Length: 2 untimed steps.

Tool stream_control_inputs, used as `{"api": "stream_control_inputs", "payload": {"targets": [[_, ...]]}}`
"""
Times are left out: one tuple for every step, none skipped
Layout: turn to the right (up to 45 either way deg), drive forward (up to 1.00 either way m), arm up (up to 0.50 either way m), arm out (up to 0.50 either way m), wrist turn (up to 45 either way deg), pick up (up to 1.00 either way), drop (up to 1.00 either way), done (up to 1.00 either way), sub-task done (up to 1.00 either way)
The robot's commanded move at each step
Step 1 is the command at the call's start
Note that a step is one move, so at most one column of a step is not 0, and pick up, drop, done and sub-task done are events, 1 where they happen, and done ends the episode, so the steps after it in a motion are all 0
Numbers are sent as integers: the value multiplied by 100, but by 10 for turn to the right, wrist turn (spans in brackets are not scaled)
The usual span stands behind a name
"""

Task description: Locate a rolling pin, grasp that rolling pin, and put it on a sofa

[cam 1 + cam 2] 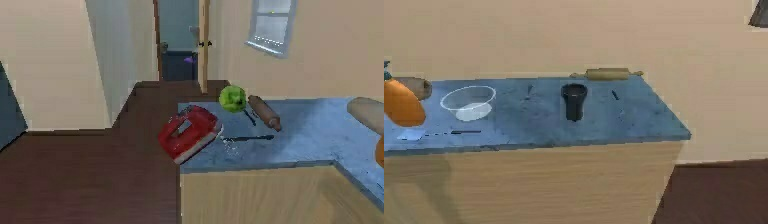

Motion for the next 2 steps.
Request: {"api": "stream_control_inputs", "payload": {"targets": [[-450, 0, 0, 0, 0, 0, 0, 0, 0], [-240, 0, 0, 0, 0, 0, 0, 0, 0]]}}
